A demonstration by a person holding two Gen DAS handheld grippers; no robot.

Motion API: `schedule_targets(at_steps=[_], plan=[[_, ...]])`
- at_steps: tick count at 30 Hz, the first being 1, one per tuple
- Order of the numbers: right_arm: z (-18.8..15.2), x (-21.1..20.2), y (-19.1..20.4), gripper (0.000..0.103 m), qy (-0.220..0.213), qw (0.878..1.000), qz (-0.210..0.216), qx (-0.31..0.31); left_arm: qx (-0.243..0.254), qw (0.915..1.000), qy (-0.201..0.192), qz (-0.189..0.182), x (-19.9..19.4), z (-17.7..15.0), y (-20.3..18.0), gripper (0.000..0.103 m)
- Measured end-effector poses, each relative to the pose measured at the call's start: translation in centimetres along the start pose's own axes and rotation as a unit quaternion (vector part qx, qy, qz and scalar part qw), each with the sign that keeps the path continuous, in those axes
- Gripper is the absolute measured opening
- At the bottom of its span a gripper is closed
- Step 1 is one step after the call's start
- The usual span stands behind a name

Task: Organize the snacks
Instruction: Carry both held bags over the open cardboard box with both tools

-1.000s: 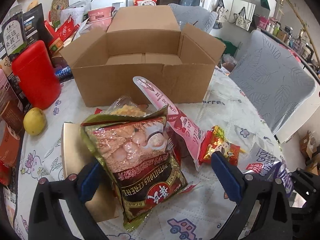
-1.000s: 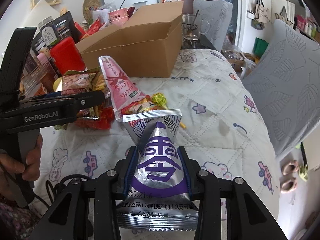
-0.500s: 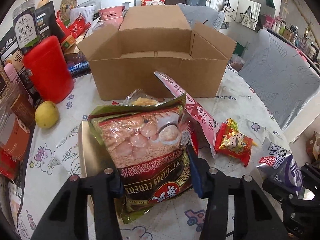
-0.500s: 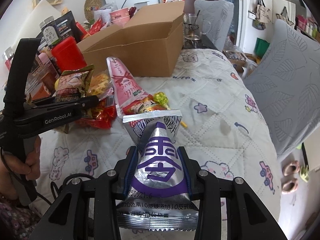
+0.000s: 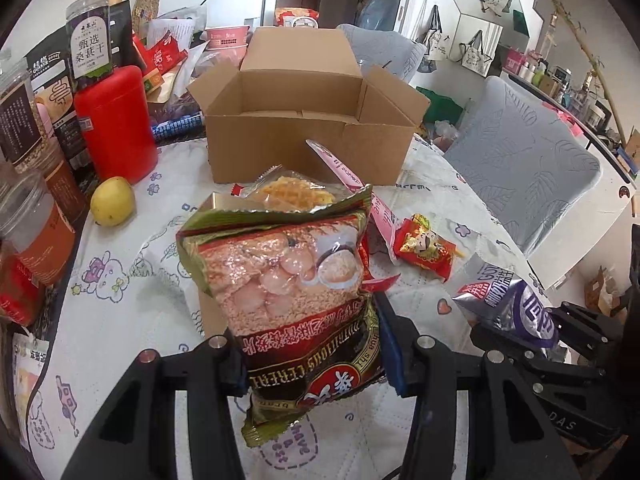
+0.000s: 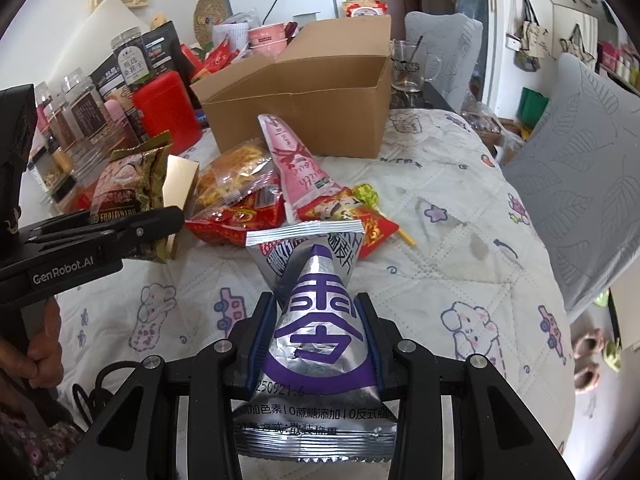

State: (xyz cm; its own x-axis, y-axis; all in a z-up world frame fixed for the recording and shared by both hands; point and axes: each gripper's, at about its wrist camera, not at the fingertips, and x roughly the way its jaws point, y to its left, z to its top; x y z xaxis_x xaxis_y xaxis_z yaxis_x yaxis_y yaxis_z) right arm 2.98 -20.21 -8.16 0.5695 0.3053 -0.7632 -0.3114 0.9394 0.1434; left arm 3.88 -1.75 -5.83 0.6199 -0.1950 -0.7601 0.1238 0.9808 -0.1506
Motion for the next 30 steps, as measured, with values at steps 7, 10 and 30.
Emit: schedule_targets(at_steps=[7, 10, 30], plan=[[-0.4, -1.2, 2.4, 0.039, -0.019, 1.0, 0.009, -0.003, -0.002, 0.9997, -0.021, -0.015, -2.4, -1.0, 0.9, 0.049], [-0.2, -1.5, 3.2, 0.039, -0.029, 0.999, 0.019, -0.003, -0.002, 0.9993, -0.034, -0.019, -3.4, -0.9, 1.2, 0.049], [6.1, -4.0, 5.2, 0.039, -0.096, 0.993, 0.028, -0.063, -0.004, 0.9917, -0.127, -0.018, -7.2, 3.9, 2.4, 0.049]])
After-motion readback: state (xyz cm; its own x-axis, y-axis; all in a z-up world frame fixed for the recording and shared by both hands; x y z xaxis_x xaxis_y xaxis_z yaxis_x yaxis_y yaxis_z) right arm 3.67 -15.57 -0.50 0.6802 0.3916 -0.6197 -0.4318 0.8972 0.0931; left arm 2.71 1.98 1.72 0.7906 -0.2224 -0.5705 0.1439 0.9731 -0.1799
